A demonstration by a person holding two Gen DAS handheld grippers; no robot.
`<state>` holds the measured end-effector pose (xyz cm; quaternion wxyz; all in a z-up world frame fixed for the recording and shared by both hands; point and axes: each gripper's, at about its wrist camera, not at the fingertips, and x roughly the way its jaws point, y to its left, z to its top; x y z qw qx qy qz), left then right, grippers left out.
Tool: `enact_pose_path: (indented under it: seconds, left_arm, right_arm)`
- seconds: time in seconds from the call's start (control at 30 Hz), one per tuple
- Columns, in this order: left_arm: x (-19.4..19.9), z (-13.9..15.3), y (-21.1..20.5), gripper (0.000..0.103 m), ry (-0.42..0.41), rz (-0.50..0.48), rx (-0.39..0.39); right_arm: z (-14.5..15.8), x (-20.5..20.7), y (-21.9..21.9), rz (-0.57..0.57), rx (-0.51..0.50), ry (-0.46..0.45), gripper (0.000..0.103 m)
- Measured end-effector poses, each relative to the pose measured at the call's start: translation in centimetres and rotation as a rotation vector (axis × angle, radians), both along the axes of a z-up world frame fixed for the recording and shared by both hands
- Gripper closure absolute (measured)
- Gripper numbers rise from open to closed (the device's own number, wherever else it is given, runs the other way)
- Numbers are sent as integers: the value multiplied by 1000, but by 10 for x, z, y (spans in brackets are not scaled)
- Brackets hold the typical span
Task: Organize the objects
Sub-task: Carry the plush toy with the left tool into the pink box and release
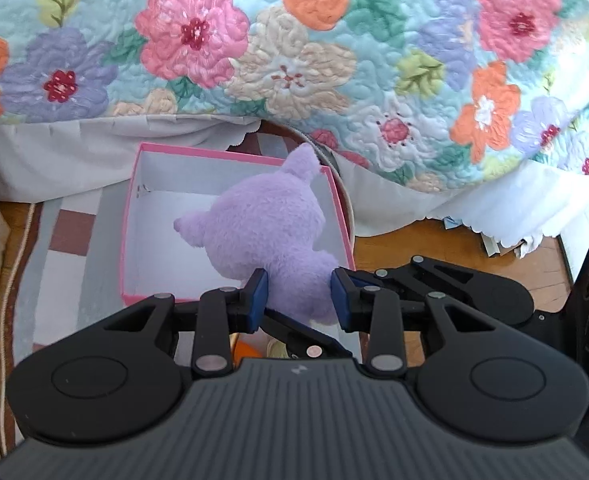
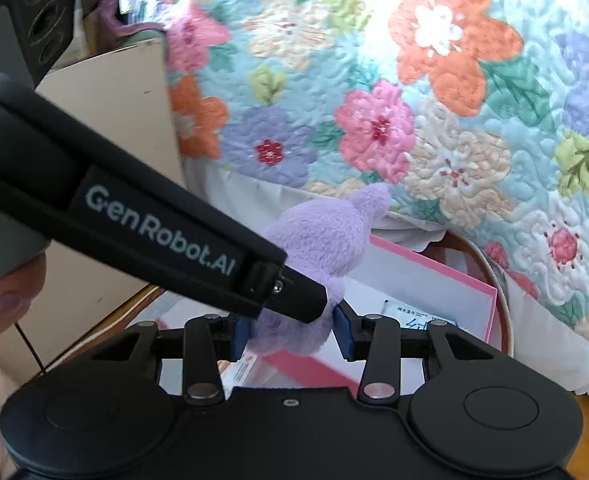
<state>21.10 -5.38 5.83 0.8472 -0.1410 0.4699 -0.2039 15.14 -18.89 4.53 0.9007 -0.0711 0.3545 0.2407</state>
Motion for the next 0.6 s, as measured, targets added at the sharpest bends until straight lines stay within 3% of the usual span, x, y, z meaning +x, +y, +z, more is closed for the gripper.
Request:
enact_pose_path:
  seconds: [0.13,0.37,0.47,0.6]
  left_arm:
    - [34,-21,-2,70,31,9,4]
    - [96,-83,-3,69,63,60,38]
    - [117,-106,-4,69,90,68,17]
    - [134,-127,-9,69,46,74,61]
  right_arm:
    - [-18,45,-5,-28,40,67,56]
    - [-77,124,-16,-139,192,248,57]
    - [-99,142,-16,-164,175,269,58]
    - [-126,166,-23,-198,255,312,58]
